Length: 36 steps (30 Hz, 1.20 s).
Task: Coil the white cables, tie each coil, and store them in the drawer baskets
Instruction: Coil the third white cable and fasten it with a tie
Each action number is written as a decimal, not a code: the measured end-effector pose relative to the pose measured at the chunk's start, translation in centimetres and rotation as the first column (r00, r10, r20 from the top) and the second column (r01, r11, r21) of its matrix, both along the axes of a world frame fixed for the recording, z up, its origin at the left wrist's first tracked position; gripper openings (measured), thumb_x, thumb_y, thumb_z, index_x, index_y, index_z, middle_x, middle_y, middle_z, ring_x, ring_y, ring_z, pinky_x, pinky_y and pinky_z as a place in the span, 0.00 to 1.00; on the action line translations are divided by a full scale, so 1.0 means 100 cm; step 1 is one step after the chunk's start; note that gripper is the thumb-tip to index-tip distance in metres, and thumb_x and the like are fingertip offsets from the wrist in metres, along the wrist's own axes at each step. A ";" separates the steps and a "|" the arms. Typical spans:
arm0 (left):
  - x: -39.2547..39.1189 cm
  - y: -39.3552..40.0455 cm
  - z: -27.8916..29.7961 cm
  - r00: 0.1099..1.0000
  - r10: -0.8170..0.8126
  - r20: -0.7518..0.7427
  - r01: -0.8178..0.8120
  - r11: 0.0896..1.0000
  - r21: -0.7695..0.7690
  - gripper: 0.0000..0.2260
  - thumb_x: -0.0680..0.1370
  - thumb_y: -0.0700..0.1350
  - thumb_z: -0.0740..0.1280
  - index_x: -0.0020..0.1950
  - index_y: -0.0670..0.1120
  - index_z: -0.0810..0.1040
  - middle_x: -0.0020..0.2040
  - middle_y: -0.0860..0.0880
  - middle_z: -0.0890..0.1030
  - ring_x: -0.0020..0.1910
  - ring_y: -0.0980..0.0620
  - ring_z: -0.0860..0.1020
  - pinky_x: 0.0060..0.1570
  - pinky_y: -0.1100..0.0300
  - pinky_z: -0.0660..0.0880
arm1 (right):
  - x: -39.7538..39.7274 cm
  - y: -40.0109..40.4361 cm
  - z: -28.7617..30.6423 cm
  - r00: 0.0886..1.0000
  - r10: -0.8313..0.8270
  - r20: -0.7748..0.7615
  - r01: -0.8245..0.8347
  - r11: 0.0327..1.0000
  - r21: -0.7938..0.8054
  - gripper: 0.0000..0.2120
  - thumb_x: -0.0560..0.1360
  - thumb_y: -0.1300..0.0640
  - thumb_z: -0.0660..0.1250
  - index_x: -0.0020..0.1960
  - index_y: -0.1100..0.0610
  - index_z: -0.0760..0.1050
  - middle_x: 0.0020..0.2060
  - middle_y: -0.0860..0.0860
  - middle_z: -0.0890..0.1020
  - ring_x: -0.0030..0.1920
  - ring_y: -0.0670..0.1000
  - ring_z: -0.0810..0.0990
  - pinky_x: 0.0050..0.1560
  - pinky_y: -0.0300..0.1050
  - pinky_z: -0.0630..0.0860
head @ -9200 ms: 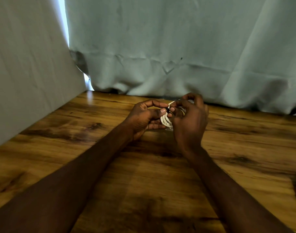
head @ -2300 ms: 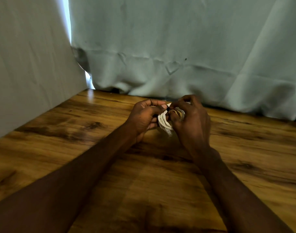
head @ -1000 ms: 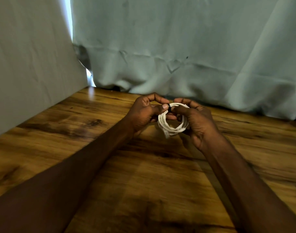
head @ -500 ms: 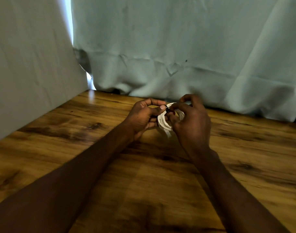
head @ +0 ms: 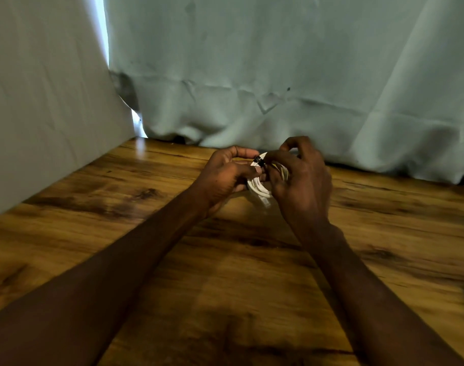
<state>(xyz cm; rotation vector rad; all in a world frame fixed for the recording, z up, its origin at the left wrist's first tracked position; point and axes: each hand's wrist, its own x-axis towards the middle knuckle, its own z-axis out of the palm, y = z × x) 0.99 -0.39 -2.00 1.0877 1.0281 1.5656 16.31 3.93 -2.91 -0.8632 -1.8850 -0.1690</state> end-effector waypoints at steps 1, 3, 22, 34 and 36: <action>0.000 0.001 0.000 1.000 -0.010 0.012 0.010 1.000 0.001 0.14 0.77 0.27 0.67 0.58 0.41 0.77 0.47 0.42 0.85 0.42 0.48 0.85 0.50 0.54 0.83 | -0.001 0.000 -0.001 0.999 0.016 -0.037 -0.016 1.000 -0.019 0.11 0.72 0.52 0.69 0.53 0.46 0.83 0.56 0.48 0.78 0.52 0.56 0.79 0.47 0.57 0.77; 0.000 0.002 -0.001 0.999 -0.024 0.025 0.024 1.000 0.002 0.13 0.77 0.27 0.66 0.57 0.41 0.78 0.49 0.41 0.85 0.44 0.46 0.85 0.54 0.51 0.82 | -0.005 0.000 -0.004 0.987 0.083 -0.138 -0.092 0.994 -0.057 0.12 0.71 0.56 0.70 0.53 0.46 0.81 0.53 0.46 0.79 0.52 0.54 0.79 0.48 0.57 0.77; -0.006 0.013 -0.018 1.000 0.023 0.012 -0.023 1.000 0.012 0.09 0.75 0.26 0.68 0.53 0.35 0.82 0.50 0.32 0.85 0.42 0.39 0.85 0.51 0.48 0.83 | -0.008 0.011 -0.005 0.859 0.202 -0.471 -0.424 0.797 -0.431 0.15 0.70 0.70 0.73 0.46 0.51 0.85 0.42 0.46 0.88 0.45 0.43 0.86 0.47 0.34 0.78; -0.003 0.010 -0.016 0.986 0.130 -0.107 -0.126 0.991 0.041 0.10 0.75 0.26 0.70 0.56 0.28 0.81 0.46 0.32 0.85 0.35 0.44 0.86 0.38 0.56 0.84 | -0.001 0.008 -0.004 0.846 0.223 -0.484 -0.482 0.707 -0.517 0.10 0.72 0.68 0.74 0.46 0.53 0.86 0.42 0.50 0.88 0.45 0.49 0.87 0.46 0.40 0.81; -0.003 0.009 -0.016 0.980 0.151 -0.129 -0.147 0.988 0.043 0.10 0.75 0.27 0.70 0.56 0.29 0.81 0.46 0.32 0.85 0.37 0.43 0.85 0.38 0.57 0.84 | -0.003 0.006 -0.004 0.839 0.219 -0.499 -0.492 0.696 -0.522 0.09 0.72 0.69 0.74 0.46 0.56 0.85 0.42 0.53 0.88 0.43 0.49 0.87 0.44 0.40 0.81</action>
